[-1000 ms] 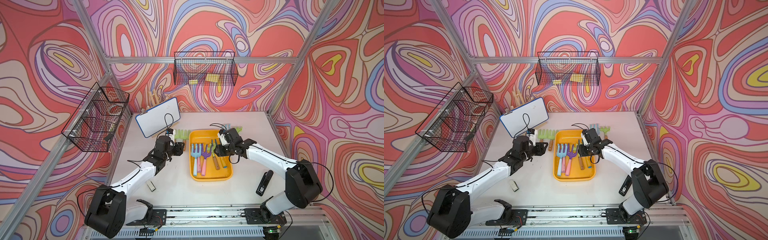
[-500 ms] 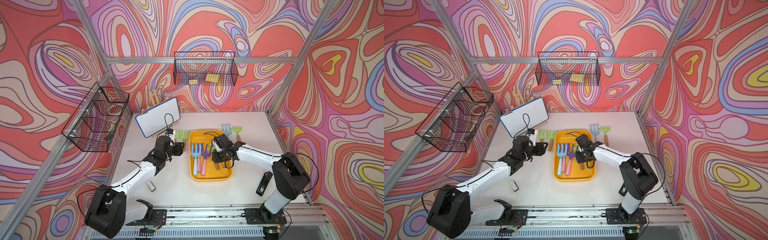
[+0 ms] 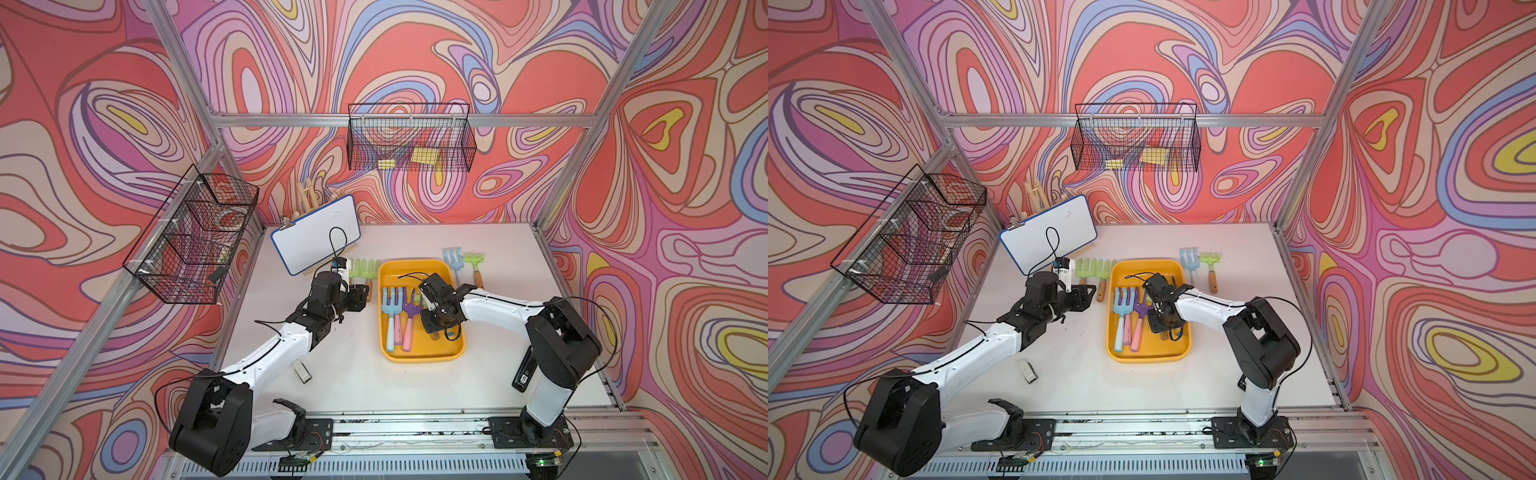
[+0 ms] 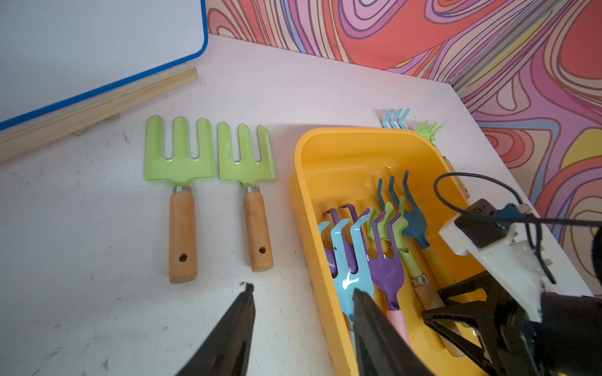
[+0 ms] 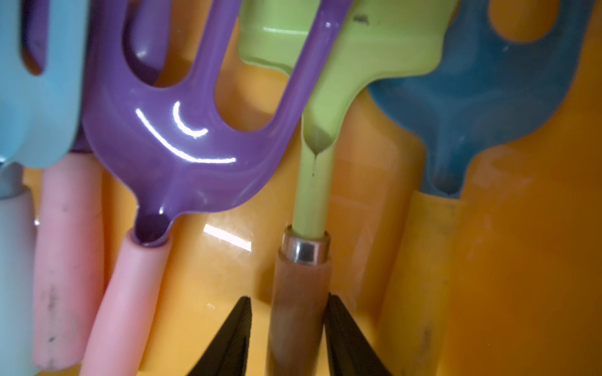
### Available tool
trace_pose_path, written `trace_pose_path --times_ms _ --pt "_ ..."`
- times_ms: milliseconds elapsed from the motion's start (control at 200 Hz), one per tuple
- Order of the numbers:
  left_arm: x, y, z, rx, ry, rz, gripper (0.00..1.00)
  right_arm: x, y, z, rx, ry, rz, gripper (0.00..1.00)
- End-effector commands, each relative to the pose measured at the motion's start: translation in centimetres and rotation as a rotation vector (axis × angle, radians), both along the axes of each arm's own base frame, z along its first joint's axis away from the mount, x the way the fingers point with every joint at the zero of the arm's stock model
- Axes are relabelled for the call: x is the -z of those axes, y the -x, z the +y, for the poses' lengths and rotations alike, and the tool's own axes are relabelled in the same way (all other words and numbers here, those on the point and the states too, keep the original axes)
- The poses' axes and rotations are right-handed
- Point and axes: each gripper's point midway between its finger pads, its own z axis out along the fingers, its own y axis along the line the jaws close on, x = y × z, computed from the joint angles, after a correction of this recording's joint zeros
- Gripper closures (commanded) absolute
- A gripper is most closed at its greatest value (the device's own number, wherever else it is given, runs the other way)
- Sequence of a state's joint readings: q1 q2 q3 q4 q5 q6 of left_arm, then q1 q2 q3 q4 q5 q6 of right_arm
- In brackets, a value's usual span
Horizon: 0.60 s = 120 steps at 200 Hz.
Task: Take the hand rake out of the storage box
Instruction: Pick up the rake from the storage box.
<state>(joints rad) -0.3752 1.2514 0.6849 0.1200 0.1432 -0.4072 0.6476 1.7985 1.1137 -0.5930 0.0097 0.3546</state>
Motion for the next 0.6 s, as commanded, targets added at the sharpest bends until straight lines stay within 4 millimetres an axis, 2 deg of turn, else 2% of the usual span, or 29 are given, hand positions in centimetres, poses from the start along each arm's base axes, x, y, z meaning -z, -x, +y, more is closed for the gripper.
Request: trace_pose_path --times_ms 0,95,190,361,596 --pt "-0.3 -0.2 -0.2 0.014 -0.010 -0.015 0.47 1.1 -0.4 -0.1 0.022 0.037 0.014 0.61" --pt "-0.3 -0.2 -0.2 0.013 -0.009 -0.016 0.47 1.6 -0.6 -0.2 0.034 0.054 0.018 0.66" --pt "-0.3 -0.2 -0.2 0.014 -0.009 -0.016 0.46 1.4 -1.0 -0.3 0.042 0.061 0.005 0.71" --pt "-0.2 -0.2 -0.2 0.014 -0.010 -0.013 0.47 -0.5 -1.7 -0.3 0.054 0.056 -0.056 0.79" --pt "-0.3 -0.2 -0.2 0.013 -0.009 -0.012 0.46 -3.0 -2.4 -0.7 0.055 0.109 -0.153 0.84"
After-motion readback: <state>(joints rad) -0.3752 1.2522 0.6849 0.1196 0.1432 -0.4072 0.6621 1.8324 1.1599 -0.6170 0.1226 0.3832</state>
